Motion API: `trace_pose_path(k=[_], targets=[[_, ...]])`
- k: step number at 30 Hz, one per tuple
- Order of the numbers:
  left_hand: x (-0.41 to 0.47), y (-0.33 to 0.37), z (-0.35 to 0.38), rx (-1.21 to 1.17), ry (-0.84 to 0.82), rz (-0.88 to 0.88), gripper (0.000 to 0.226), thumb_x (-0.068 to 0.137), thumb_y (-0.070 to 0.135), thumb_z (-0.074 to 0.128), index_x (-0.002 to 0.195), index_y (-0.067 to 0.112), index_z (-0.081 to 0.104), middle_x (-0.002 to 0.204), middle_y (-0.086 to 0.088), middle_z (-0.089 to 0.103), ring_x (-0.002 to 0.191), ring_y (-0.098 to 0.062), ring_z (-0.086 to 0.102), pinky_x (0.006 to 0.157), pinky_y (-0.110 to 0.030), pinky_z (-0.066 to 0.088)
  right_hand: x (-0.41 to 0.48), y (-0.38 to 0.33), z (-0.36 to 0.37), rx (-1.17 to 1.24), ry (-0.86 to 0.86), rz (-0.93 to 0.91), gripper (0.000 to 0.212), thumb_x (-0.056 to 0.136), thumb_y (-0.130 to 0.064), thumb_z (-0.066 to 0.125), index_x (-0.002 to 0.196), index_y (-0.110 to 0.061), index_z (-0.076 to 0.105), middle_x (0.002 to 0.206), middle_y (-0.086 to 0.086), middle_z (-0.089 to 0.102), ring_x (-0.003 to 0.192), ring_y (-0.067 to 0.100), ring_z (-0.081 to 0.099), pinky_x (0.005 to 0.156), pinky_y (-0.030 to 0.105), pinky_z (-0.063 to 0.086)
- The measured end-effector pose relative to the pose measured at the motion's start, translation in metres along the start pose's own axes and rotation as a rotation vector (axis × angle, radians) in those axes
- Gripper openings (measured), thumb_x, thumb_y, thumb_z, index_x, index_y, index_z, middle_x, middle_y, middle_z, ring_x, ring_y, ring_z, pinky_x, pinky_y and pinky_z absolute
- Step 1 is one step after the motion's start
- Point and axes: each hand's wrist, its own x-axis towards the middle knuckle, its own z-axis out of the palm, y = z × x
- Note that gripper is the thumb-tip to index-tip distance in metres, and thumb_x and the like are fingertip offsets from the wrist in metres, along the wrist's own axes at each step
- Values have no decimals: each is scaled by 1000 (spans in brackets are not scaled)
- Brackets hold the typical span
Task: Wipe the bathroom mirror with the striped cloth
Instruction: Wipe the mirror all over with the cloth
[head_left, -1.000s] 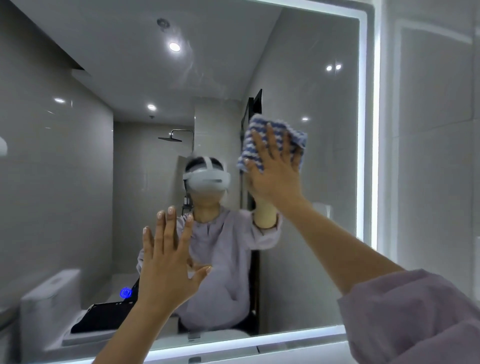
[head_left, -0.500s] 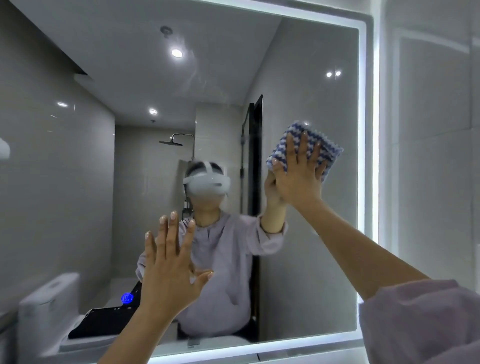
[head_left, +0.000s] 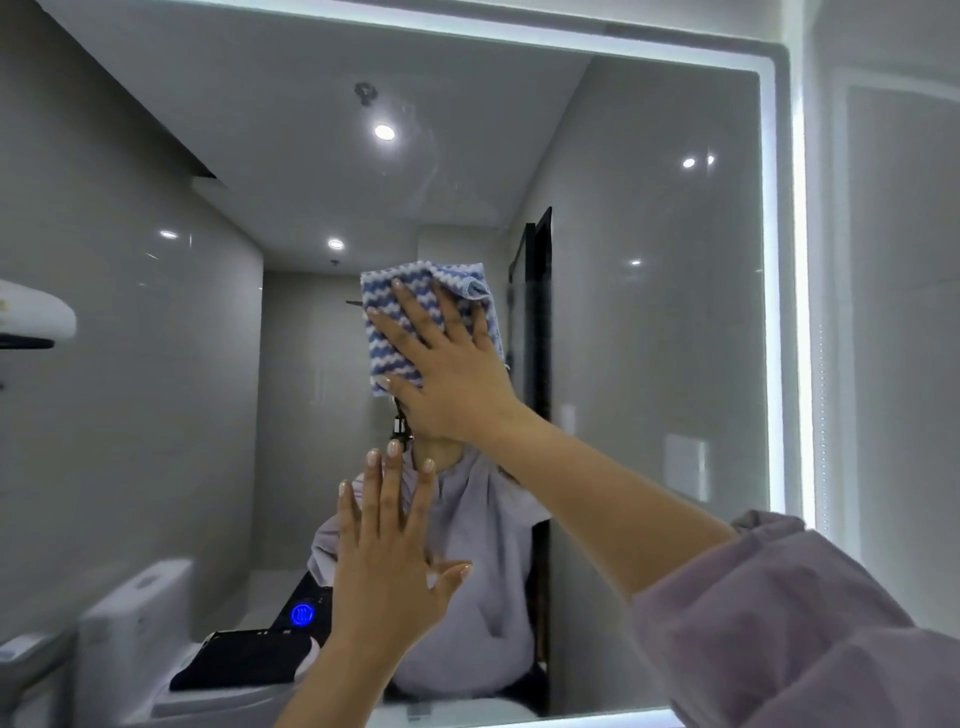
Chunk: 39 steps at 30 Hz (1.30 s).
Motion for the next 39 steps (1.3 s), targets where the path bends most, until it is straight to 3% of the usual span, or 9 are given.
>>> trace_pose_path(k=[3, 6, 9, 12, 17, 24, 29, 36, 39], targets=[[0, -1, 1, -17, 4, 1, 111, 70, 76, 41, 151, 15, -4, 158, -20, 0, 144, -41, 9, 113, -55, 10, 0, 15, 0, -27, 14, -34, 66, 95, -57, 32, 150, -37, 2, 160, -7, -8, 146, 24, -15, 116, 50, -13], [0, -2, 1, -20, 19, 17, 112, 70, 76, 44, 151, 16, -4, 158, -20, 0, 144, -41, 8, 115, -53, 6, 2, 35, -4, -47, 42, 11, 65, 95, -59, 29, 150, -38, 0, 160, -8, -8, 146, 23, -14, 116, 49, -13], [0, -1, 0, -15, 30, 15, 112, 70, 76, 44, 151, 16, -5, 158, -20, 1, 144, -41, 7, 114, -53, 6, 0, 68, -10, -44, 74, 107, 66, 96, -59, 27, 151, -37, -1, 160, -6, -9, 145, 22, -18, 113, 45, -19], [0, 0, -1, -19, 13, 9, 108, 70, 76, 41, 151, 15, 3, 157, -22, 5, 144, -41, 8, 113, -55, 9, -9, 109, -17, 33, 116, 244, 66, 95, -59, 33, 151, -36, 7, 160, -6, -3, 145, 21, -15, 114, 43, -14], [0, 0, -2, -2, -14, 3, 104, 70, 75, 38, 150, 14, 12, 157, -23, 8, 144, -41, 10, 112, -56, 11, -31, 174, -22, 74, 117, 526, 65, 96, -57, 31, 150, -37, 3, 161, -5, -6, 146, 29, -12, 114, 49, -12], [1, -1, 0, 4, -9, 14, 102, 71, 74, 38, 148, 10, 23, 157, -22, 8, 144, -41, 11, 111, -57, 13, -24, 165, -17, 140, 132, 678, 66, 96, -56, 25, 151, -35, -6, 159, -7, -17, 144, 28, -19, 106, 45, -21], [2, -2, 2, 6, -12, 4, 102, 72, 76, 35, 149, 11, 18, 156, -23, 12, 143, -41, 13, 110, -58, 16, -14, 148, -18, 108, 130, 599, 66, 97, -54, 24, 150, -33, -8, 159, -3, -16, 144, 29, -19, 109, 50, -18], [2, -3, 4, 25, -1, 6, 102, 72, 76, 36, 149, 12, 17, 157, -23, 8, 143, -41, 11, 111, -57, 14, 35, 91, -30, 60, 104, 310, 68, 97, -55, 27, 151, -31, -6, 159, -2, -18, 143, 29, -22, 107, 45, -24], [3, -2, 4, 26, 3, 6, 100, 73, 75, 35, 148, 12, 19, 156, -22, 10, 143, -41, 12, 112, -56, 12, 55, 61, -31, 34, 79, 202, 68, 97, -55, 26, 151, -29, -7, 159, 0, -18, 143, 30, -21, 111, 51, -20]])
